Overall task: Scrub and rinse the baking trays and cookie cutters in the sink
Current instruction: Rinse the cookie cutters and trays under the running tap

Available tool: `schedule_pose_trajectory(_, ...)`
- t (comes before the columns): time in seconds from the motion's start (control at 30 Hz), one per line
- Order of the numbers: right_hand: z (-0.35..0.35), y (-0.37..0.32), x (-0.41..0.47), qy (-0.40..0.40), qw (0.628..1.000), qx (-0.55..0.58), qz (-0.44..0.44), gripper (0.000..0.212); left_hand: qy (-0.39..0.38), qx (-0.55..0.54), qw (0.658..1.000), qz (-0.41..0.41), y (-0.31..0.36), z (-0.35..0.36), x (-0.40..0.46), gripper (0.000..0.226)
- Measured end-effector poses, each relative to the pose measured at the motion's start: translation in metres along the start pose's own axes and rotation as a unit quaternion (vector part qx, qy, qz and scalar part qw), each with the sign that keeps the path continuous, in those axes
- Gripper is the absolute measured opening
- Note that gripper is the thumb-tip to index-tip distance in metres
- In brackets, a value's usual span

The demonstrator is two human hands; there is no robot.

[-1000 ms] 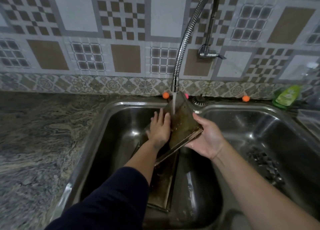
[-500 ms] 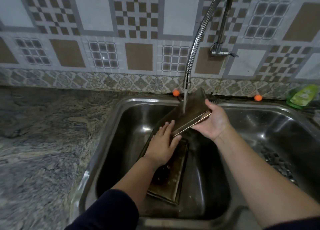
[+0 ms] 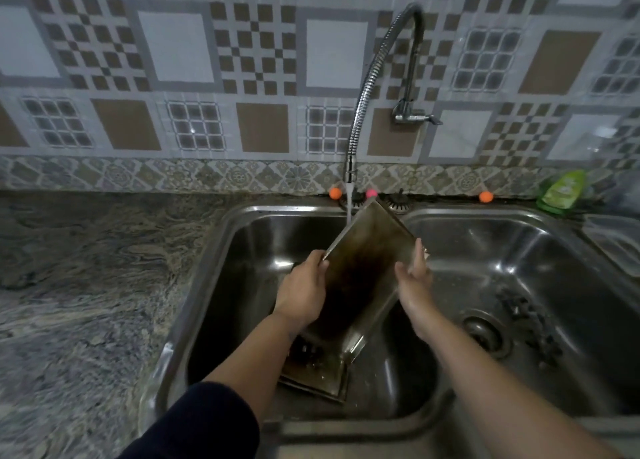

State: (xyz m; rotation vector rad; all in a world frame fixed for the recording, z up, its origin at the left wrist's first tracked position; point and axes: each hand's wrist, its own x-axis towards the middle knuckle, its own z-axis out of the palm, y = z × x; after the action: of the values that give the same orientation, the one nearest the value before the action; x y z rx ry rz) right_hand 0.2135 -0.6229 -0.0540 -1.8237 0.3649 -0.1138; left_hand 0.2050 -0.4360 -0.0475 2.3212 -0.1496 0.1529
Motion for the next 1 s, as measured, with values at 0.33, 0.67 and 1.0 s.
schedule_pose_trajectory(0.33, -0.051, -0.009, -0.015, 0.017, 0.992, 0.051, -0.114, 0.069, -0.009, -0.338, 0.936, -0.093, 0.031, 0.022, 0.018, 0.025)
schedule_pose_trajectory(0.67, -0.130, -0.088, -0.004, 0.027, 0.961, -0.230, -0.149, 0.066, -0.178, -0.229, 0.957, -0.022, 0.072, 0.076, 0.014, 0.035)
schedule_pose_trajectory(1.0, -0.170, -0.036, 0.068, 0.008, 0.915, -0.393, -0.096, 0.076, -0.267, 0.197, 0.942, 0.056, 0.085, 0.133, 0.019, 0.067)
